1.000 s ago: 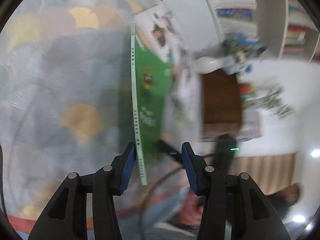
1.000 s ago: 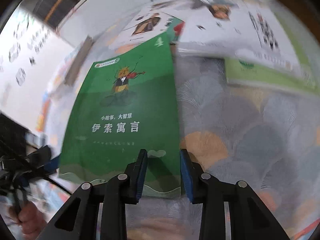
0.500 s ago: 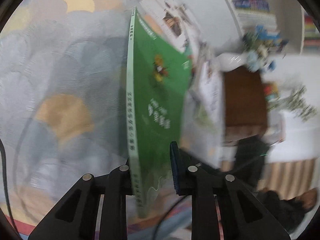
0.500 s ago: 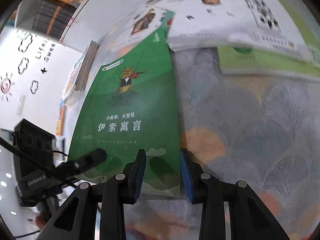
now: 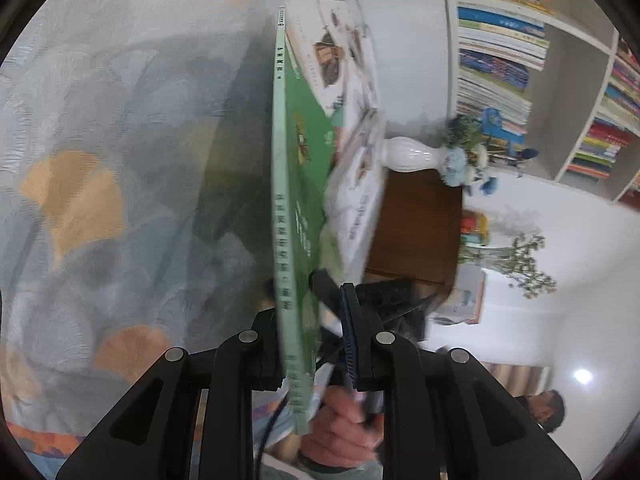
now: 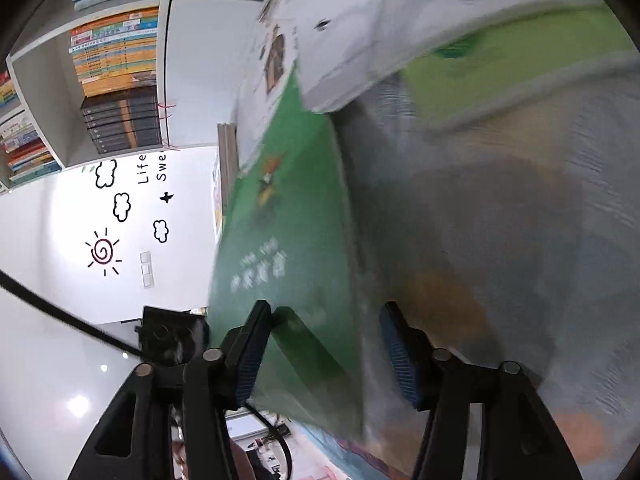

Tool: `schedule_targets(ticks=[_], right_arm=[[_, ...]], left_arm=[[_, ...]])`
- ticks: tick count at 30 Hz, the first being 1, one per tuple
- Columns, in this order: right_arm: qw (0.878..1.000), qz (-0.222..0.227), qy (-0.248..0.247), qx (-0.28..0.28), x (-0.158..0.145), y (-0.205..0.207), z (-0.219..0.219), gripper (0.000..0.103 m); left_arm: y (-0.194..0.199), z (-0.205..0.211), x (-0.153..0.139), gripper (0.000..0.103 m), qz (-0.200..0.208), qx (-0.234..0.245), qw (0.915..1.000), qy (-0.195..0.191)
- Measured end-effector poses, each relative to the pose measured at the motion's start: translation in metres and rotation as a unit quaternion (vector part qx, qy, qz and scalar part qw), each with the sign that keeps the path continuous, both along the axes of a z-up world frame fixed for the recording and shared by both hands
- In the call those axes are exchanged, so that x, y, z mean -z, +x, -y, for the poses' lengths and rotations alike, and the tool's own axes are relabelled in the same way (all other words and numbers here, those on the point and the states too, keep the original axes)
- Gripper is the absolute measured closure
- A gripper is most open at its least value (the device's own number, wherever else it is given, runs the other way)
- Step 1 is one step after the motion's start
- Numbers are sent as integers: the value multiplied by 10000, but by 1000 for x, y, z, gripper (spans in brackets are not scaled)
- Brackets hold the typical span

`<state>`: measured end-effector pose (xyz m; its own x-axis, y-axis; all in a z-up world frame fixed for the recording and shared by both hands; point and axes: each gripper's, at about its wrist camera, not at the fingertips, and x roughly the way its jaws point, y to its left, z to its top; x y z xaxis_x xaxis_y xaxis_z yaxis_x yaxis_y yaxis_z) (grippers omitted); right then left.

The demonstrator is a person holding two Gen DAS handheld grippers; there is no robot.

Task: Organize books
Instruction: 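Carry the green book with the left gripper toward the stack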

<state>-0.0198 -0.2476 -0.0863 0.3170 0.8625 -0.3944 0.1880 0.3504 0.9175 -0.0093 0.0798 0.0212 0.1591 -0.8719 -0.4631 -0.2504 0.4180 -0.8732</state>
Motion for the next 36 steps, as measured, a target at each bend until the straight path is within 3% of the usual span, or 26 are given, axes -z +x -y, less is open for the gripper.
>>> schedule_targets(ticks=[3, 5, 6, 7, 11, 12, 14, 15, 17, 20, 24, 28, 31, 36], right_arm=[[9981, 239, -565, -96, -16, 1, -13, 66], [9924, 486, -1110, -203, -30, -4, -20, 67], [9881, 590, -1401, -256, -37, -7, -27, 67], [9824, 700, -1704, -318, -44, -9, -32, 67], [9501, 1093, -2875, -528, -64, -26, -57, 67], [9390, 1216, -3163, -581, -71, -30, -66, 67], [9168, 1459, -3657, -674, -81, -39, -81, 67], [9087, 1548, -3813, -708, -82, -42, -84, 67], [8968, 1729, -4003, -741, -88, -49, -93, 67], [8990, 1808, -3933, -664, -98, -52, -104, 67], [8912, 2053, -4001, -594, -119, -54, -127, 67], [8979, 2183, -3802, -383, -141, -45, -146, 67], [9096, 2156, -3537, -322, -146, -31, -166, 67], [8968, 2468, -3658, -305, -175, -14, -210, 67]], left_arm=[[-2, -2, -7, 85, 146, 206, 9976, 652], [-3, 4, -17, 85, 385, 459, 9886, 1380], [-4, 8, -22, 85, 552, 644, 9801, 1795], [-5, 9, -22, 85, 633, 734, 9762, 1939], [-11, 21, -35, 82, 1180, 1138, 9480, 2727], [-14, 24, -41, 83, 1424, 1290, 9359, 2953], [-16, 29, -52, 83, 1740, 1561, 9188, 3179], [-16, 28, -56, 83, 1819, 1622, 9152, 3211], [-18, 15, -63, 84, 1963, 1630, 9149, 3128], [-16, -3, -75, 84, 2086, 1574, 9188, 2959], [-10, -22, -100, 84, 2409, 1550, 9136, 2885], [4, -47, -119, 82, 2510, 1385, 9193, 2697], [12, -69, -131, 82, 2672, 1300, 9162, 2687], [35, -111, -148, 82, 2890, 1062, 9141, 2638]])
